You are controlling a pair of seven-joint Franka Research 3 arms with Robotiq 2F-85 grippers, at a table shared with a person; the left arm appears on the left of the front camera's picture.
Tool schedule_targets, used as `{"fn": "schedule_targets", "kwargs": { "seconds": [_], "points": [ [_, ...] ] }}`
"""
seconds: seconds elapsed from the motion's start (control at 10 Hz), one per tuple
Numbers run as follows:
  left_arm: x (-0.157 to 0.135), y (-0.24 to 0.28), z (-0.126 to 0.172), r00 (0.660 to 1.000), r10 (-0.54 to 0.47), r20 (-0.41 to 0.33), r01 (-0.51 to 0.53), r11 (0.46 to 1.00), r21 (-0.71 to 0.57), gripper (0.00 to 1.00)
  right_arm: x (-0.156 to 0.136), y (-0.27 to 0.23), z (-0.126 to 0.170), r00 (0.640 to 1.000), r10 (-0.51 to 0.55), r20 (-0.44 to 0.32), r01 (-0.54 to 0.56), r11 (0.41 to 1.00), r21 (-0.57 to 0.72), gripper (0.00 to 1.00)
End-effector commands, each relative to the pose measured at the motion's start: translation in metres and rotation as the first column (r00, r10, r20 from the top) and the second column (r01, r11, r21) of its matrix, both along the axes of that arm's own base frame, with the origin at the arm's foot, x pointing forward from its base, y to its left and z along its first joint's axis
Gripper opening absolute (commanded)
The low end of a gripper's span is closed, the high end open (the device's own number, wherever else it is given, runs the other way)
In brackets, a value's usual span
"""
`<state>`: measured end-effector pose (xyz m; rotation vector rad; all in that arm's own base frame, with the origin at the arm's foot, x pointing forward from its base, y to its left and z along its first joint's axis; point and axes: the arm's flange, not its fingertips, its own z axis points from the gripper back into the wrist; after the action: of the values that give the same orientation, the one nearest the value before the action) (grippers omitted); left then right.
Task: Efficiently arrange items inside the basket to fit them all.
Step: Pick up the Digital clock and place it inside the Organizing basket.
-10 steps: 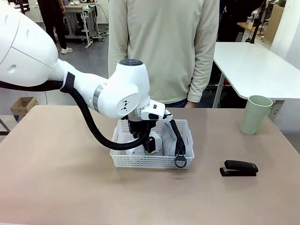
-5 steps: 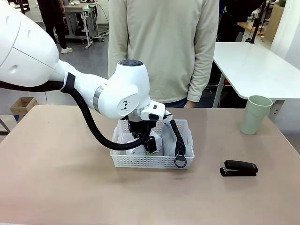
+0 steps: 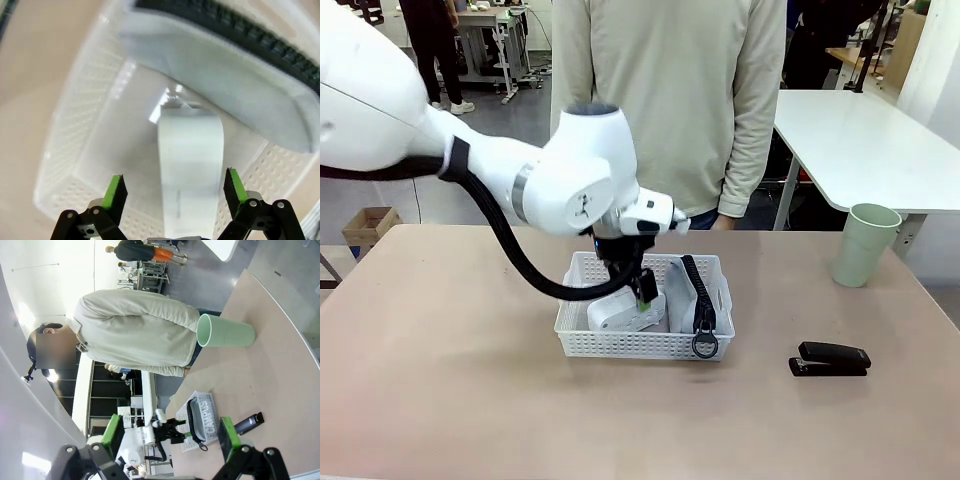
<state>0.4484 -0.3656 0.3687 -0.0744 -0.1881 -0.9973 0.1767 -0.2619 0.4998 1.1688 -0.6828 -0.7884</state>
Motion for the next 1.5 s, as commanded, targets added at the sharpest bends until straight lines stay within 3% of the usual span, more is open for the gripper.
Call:
{"fn": "schedule_targets", "kwargs": {
  "seconds": [0.0,0.2,0.3,0.5,0.7,0.8,0.9,1.0,1.1,1.3,1.4],
  "points": [
    [-0.023,0.015,0.068,0.993,0.015,0.113,-0.004,0.995,-0.097,1.00,0.002,-0.001,0.002,1.000,0.002,0.028,-0.002,1.000,0.001,1.00],
    [-0.045,0.037,0.119,0.986,0.036,0.164,-0.002,0.979,-0.202,1.00,0.002,-0.001,0.002,1.000,0.002,0.028,-0.002,1.000,0.001,1.00],
    [-0.056,0.055,0.139,0.991,0.012,0.135,0.023,0.966,-0.257,1.00,0.002,-0.001,0.002,1.000,0.002,0.028,-0.002,1.000,0.001,1.00],
    [-0.068,0.120,0.181,0.984,0.106,0.144,-0.051,0.938,-0.344,1.00,0.002,-0.001,0.002,1.000,0.002,0.028,-0.002,1.000,0.001,1.00],
    [-0.071,0.208,0.207,0.949,0.301,0.099,-0.238,0.883,-0.405,1.00,0.002,-0.001,0.002,1.000,0.002,0.028,-0.002,1.000,0.001,1.00],
    [-0.074,0.262,0.211,0.941,0.338,-0.007,-0.302,0.830,-0.469,1.00,0.002,-0.001,0.002,1.000,0.002,0.028,-0.002,1.000,0.001,1.00],
    [-0.077,0.320,0.208,0.899,0.425,-0.103,-0.413,0.749,-0.518,1.00,0.002,-0.001,0.002,1.000,0.002,0.028,-0.002,1.000,0.001,1.00],
    [-0.088,0.383,0.198,0.892,0.402,-0.205,-0.436,0.648,-0.625,1.00,0.002,-0.001,0.002,1.000,0.002,0.028,-0.002,1.000,0.001,1.00],
    [-0.102,0.436,0.184,0.890,0.367,-0.271,-0.436,0.509,-0.742,1.00,0.002,-0.001,0.002,1.000,0.002,0.028,-0.002,1.000,0.001,1.00],
    [-0.144,0.521,0.144,0.842,0.418,-0.342,-0.437,0.157,-0.886,1.00,0.002,-0.001,0.002,1.000,0.002,0.028,-0.002,1.000,0.001,1.00],
    [-0.168,0.557,0.115,0.784,0.472,-0.404,-0.449,-0.018,-0.893,1.00,0.002,-0.001,0.002,1.000,0.002,0.028,-0.002,1.000,0.001,1.00]
  ]
}}
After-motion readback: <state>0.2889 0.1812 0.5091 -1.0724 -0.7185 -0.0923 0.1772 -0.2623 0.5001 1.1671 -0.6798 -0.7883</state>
